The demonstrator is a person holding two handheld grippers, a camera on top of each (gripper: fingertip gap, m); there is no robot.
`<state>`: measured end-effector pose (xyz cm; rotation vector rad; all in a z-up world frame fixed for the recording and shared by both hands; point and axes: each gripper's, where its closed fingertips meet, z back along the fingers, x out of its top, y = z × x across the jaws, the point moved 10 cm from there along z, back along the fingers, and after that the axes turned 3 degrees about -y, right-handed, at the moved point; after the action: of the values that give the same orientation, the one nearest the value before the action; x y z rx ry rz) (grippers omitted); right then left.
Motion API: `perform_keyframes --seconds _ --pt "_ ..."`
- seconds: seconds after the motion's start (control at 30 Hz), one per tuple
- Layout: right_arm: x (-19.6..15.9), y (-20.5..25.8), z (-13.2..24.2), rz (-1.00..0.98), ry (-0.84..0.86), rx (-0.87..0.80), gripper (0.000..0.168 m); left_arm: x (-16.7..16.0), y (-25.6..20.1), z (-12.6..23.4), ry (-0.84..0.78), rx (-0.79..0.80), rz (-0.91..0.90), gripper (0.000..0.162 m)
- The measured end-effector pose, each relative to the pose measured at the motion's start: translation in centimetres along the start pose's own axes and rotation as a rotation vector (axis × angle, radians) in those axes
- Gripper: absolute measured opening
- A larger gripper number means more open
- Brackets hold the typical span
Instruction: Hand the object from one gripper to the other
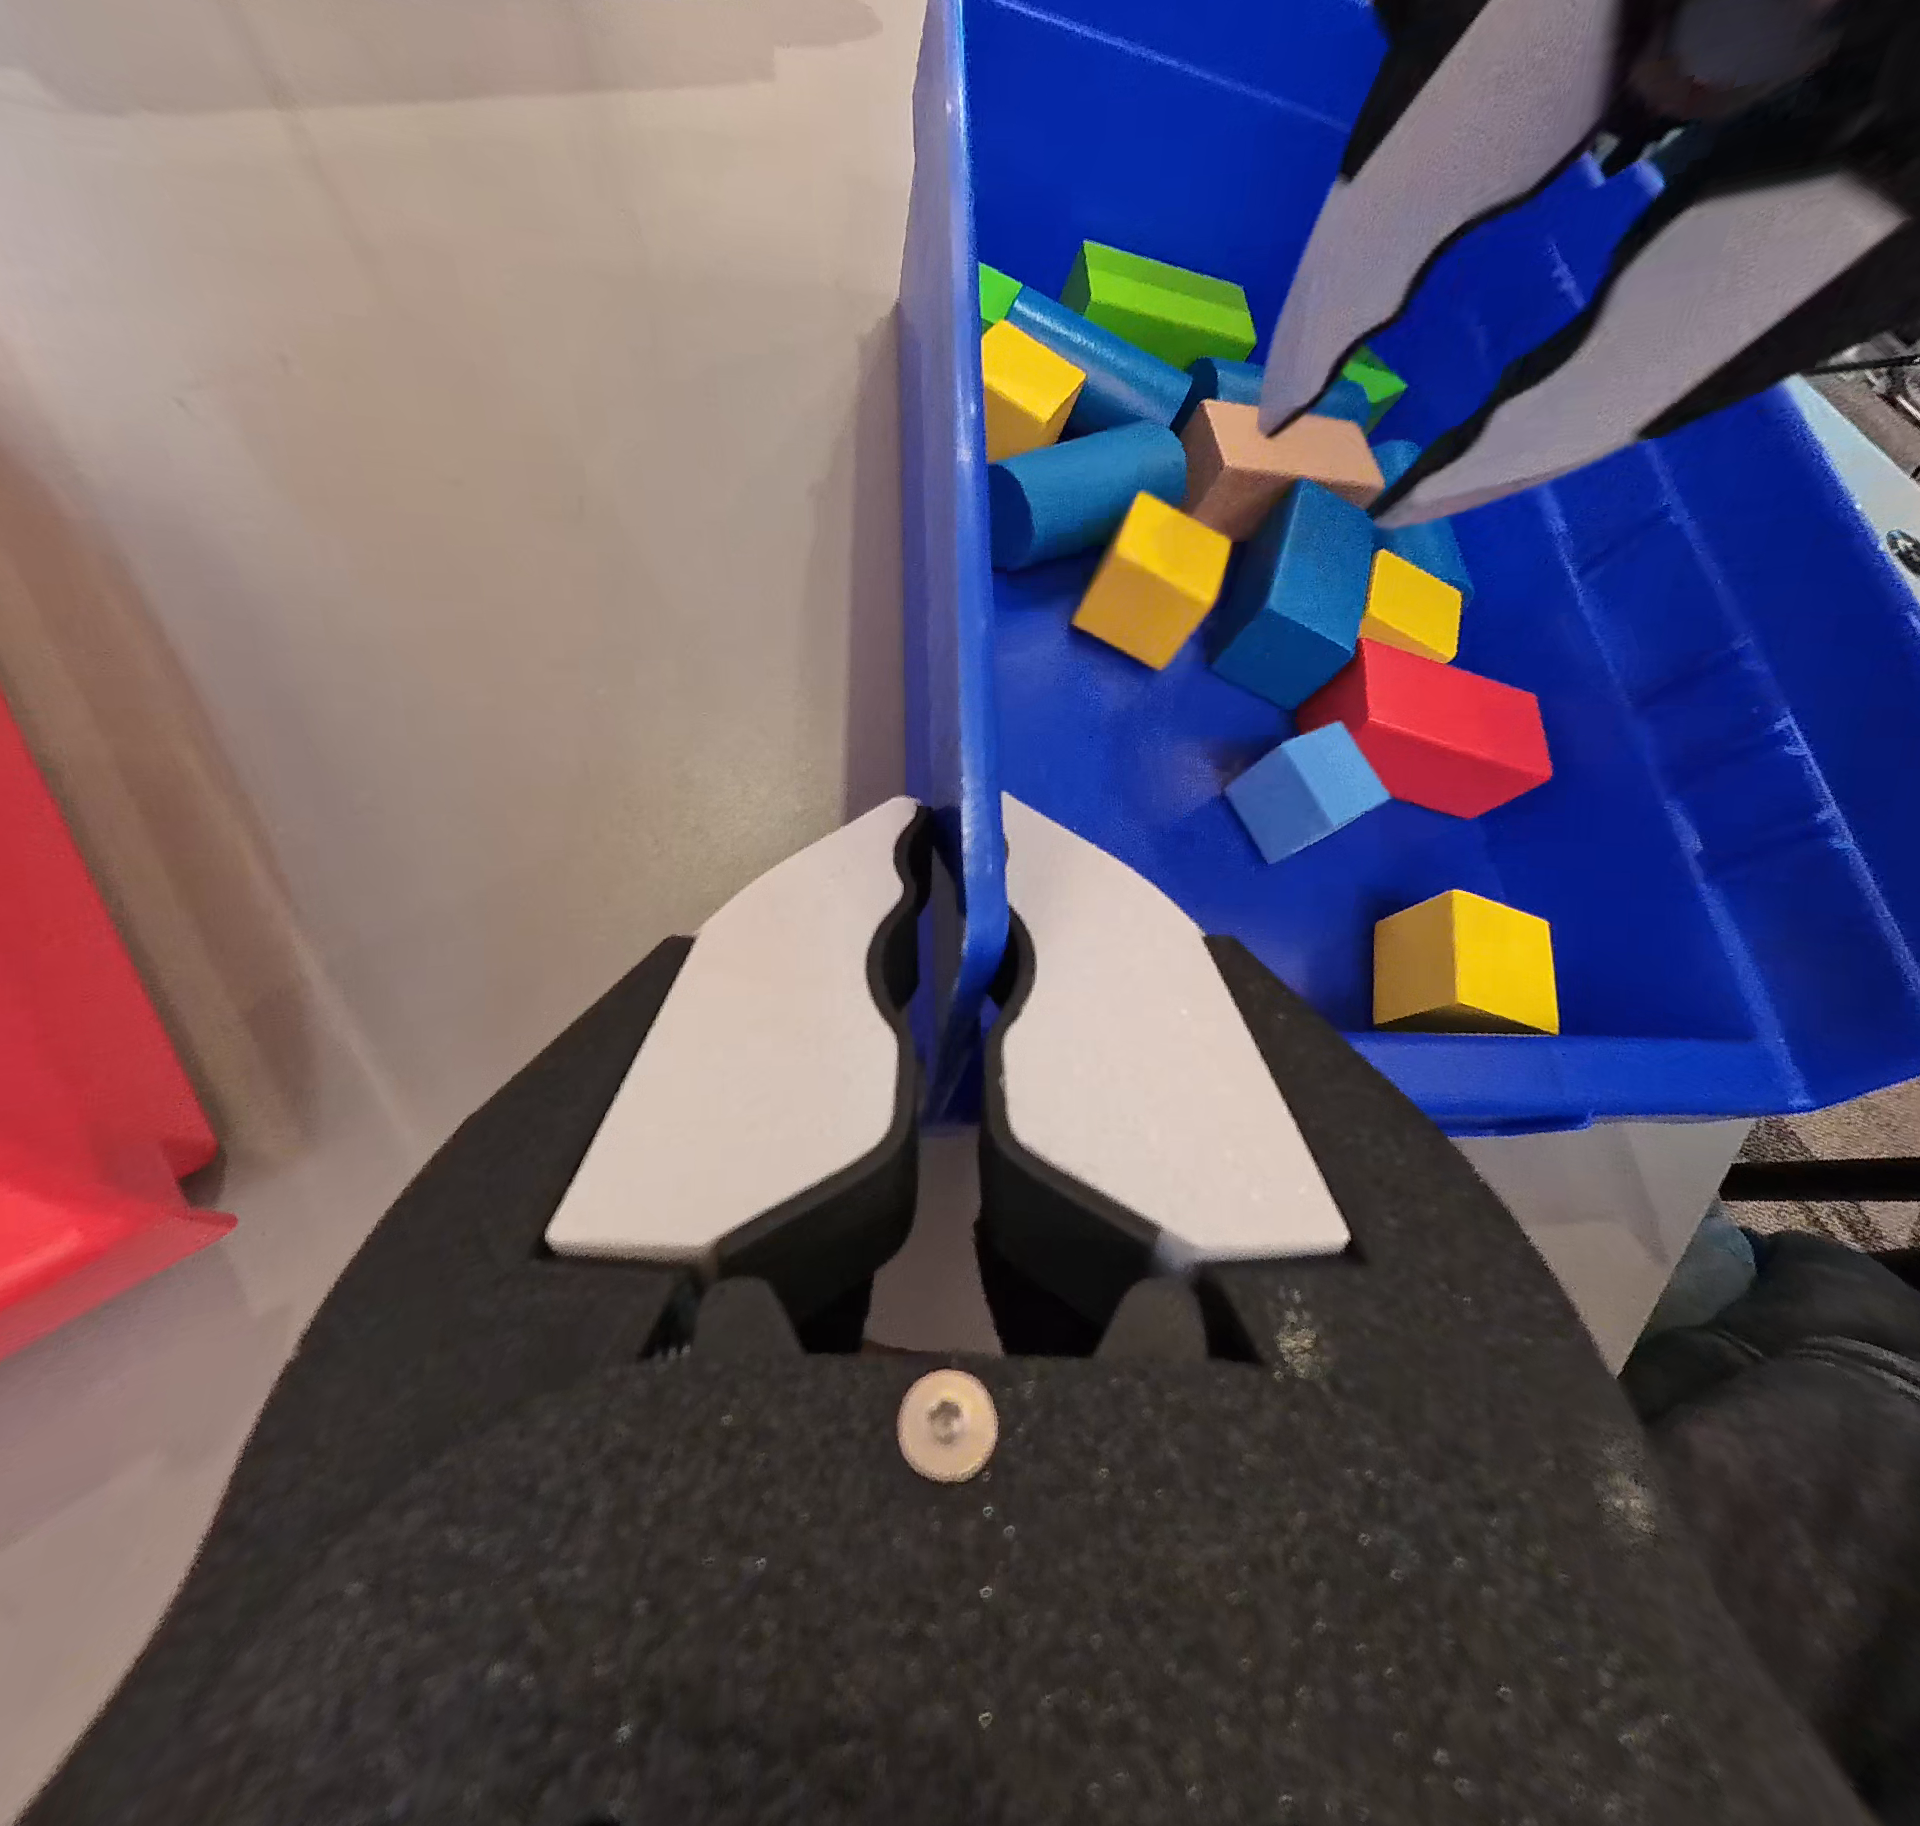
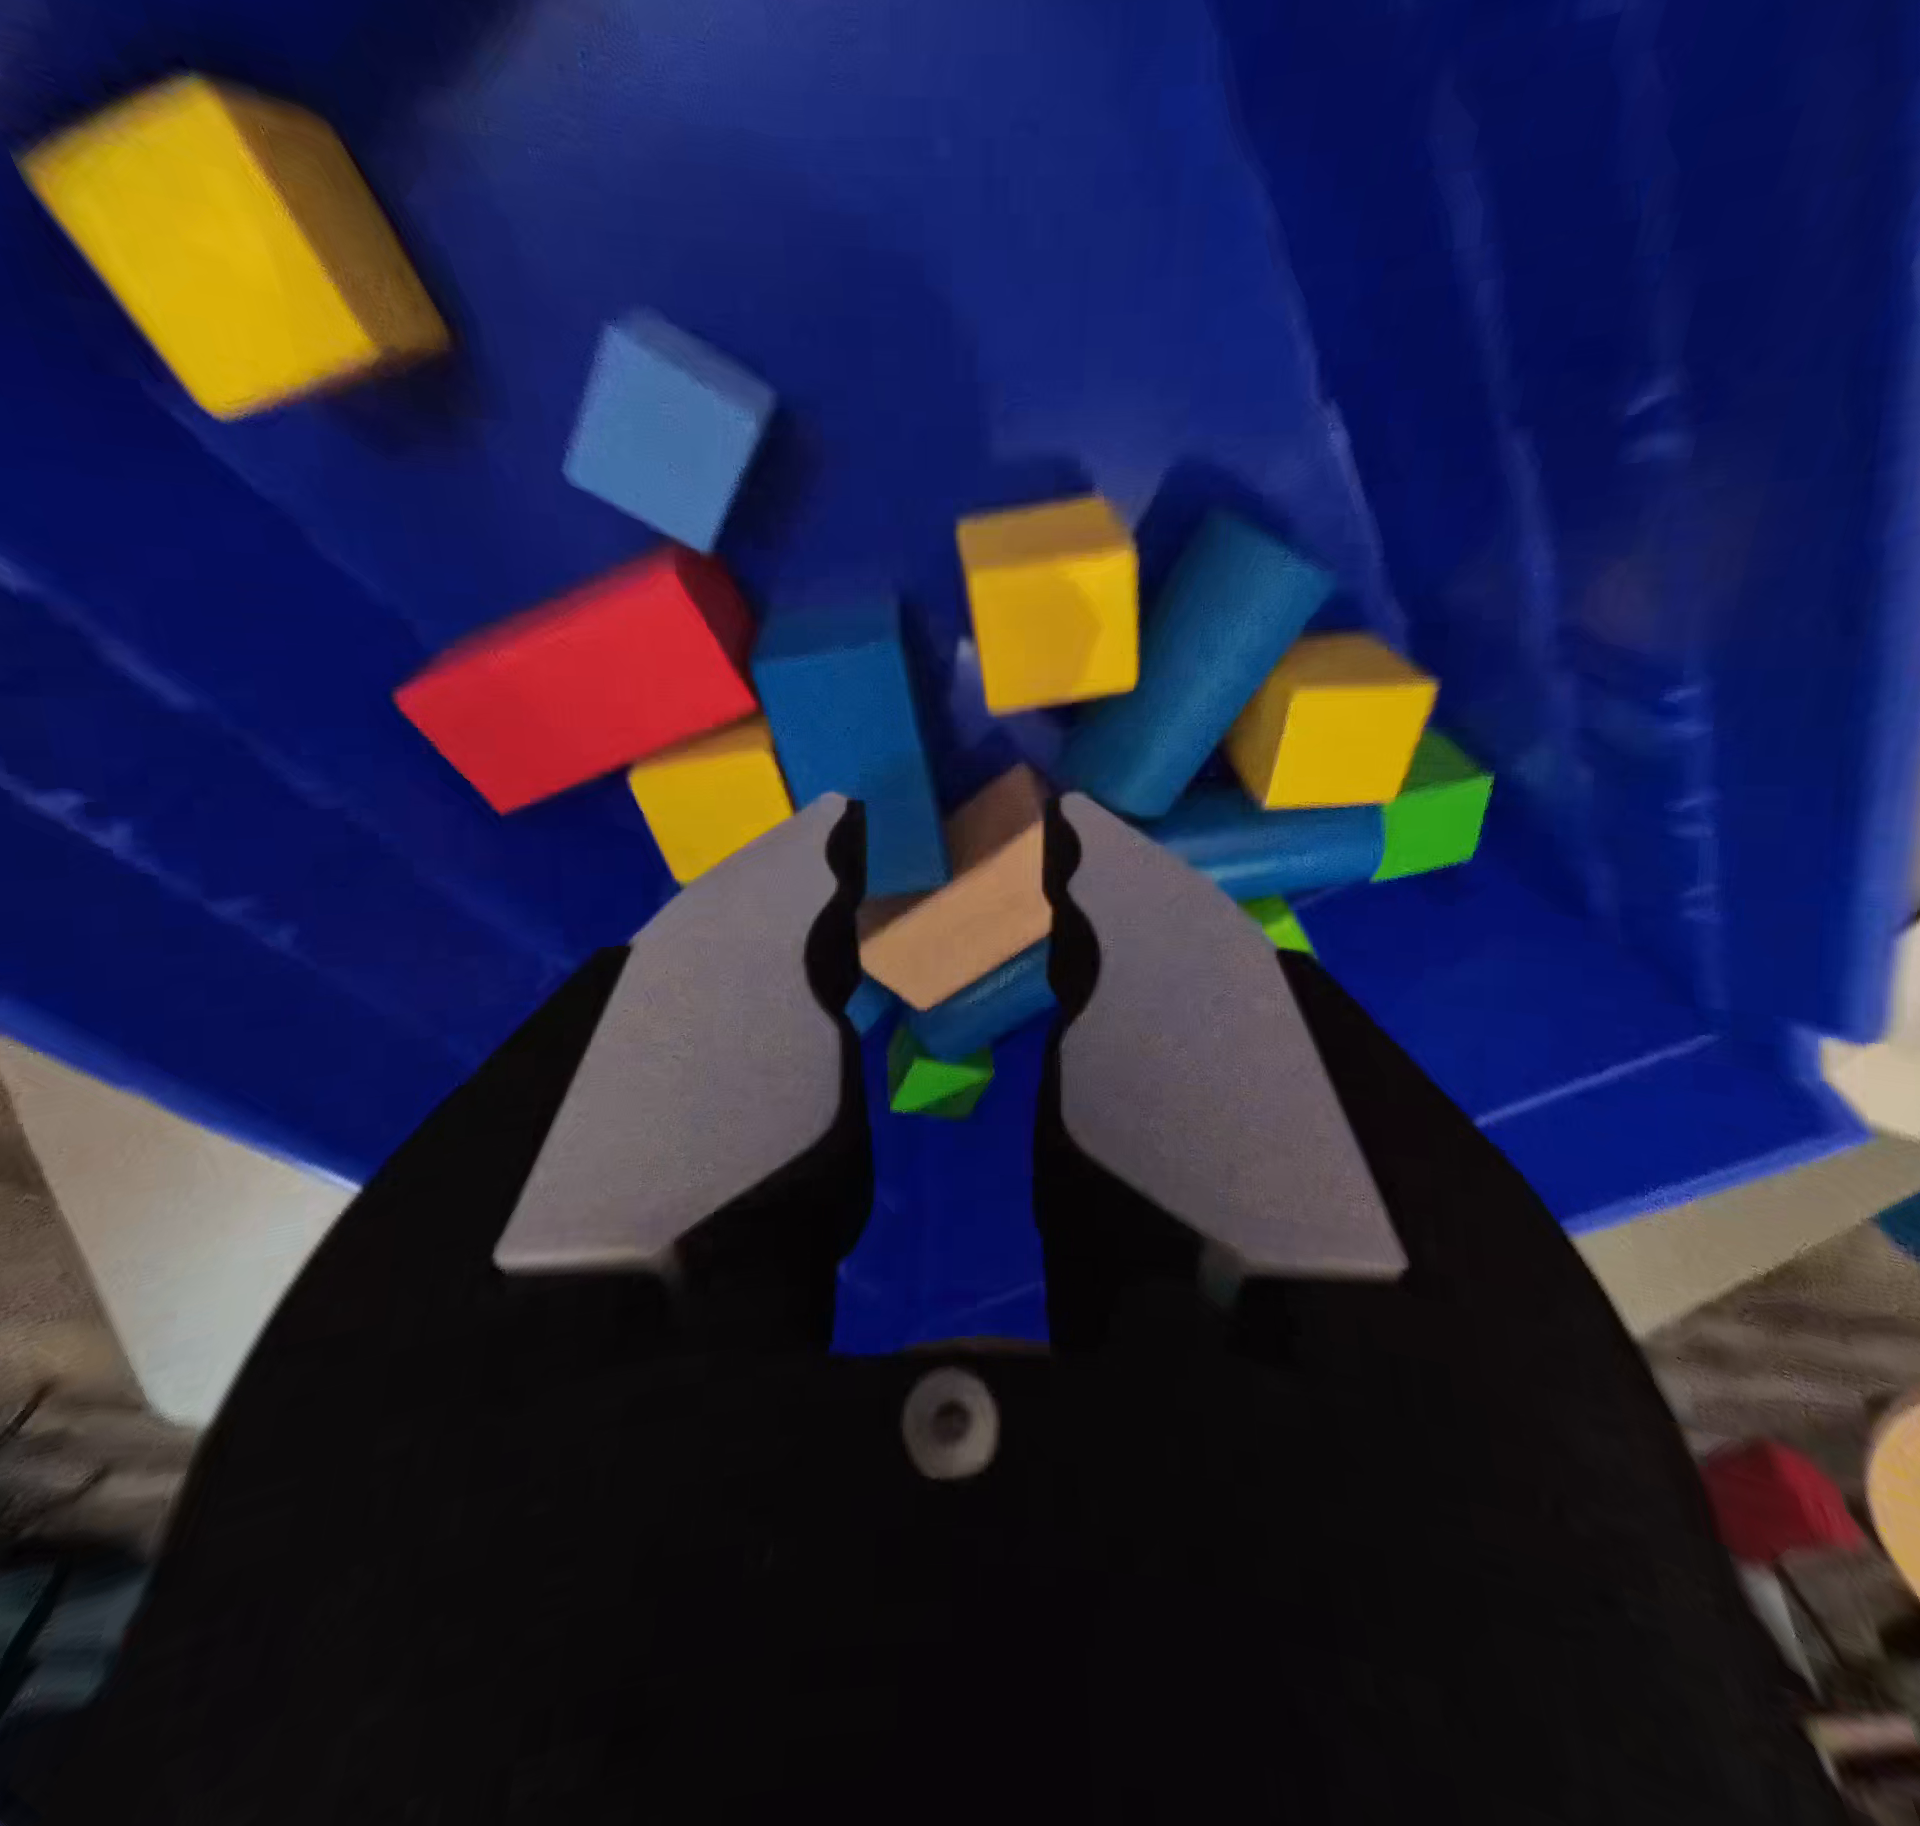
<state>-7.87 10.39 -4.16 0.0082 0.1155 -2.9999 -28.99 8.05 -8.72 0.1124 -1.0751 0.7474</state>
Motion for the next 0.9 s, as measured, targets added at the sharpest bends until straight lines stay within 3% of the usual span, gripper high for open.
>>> perform_keyframes --seconds 0.07,0.17,0.23,0.33,0.43,0.6,0.7,0.73,0.77,0.83,0.9 --pt "-1.8 -0.3 -2.6 -0.027 0.235 0.004 0.033 0.0 0.0 0.0 -0.002 -0.002 0.001 0.006" --pt "-1.1 -0.2 -3.1 -0.02 0.241 -0.012 0.032 0.0 0.0 0.0 -0.002 0.0 0.001 0.006" --pt "0.8 0.0 -2.8 -0.012 0.097 0.0 0.042 0.0 0.0 0.0 -0.001 0.0 0.002 0.006" --pt "3.3 -0.4 -0.8 -0.083 -0.303 0.055 0.041 0.0 0.0 0.0 -0.003 -0.002 0.004 0.007" --pt "0.8 -1.8 0.1 -0.11 -0.124 -0.151 0.039 0.0 0.0 0.0 -0.005 -0.001 0.006 0.006" --pt "-2.6 0.3 -4.0 -0.201 0.177 0.089 0.038 0.0 0.0 0.0 -0.005 -0.002 0.005 0.006" --pt "-0.6 0.0 -5.4 -0.136 0.028 0.055 0.035 0.0 0.0 0.0 -0.004 0.002 0.007 0.006" --pt "0.2 -0.8 -4.9 -0.175 -0.04 0.02 0.029 0.0 0.0 0.1 -0.005 0.009 0.01 0.006" --pt "0.4 -1.7 -4.5 -0.208 -0.092 -0.006 0.037 -0.1 -0.1 0.1 -0.008 0.014 0.014 0.006" --pt "1.1 -2.9 -2.4 -0.263 -0.365 -0.051 0.04 -0.1 -0.2 0.2 -0.008 0.026 0.016 0.006" --pt "0.3 -3.3 -0.5 -0.304 -0.378 -0.143 0.038 -0.1 -0.6 0.2 0.0 0.052 0.001 0.006"
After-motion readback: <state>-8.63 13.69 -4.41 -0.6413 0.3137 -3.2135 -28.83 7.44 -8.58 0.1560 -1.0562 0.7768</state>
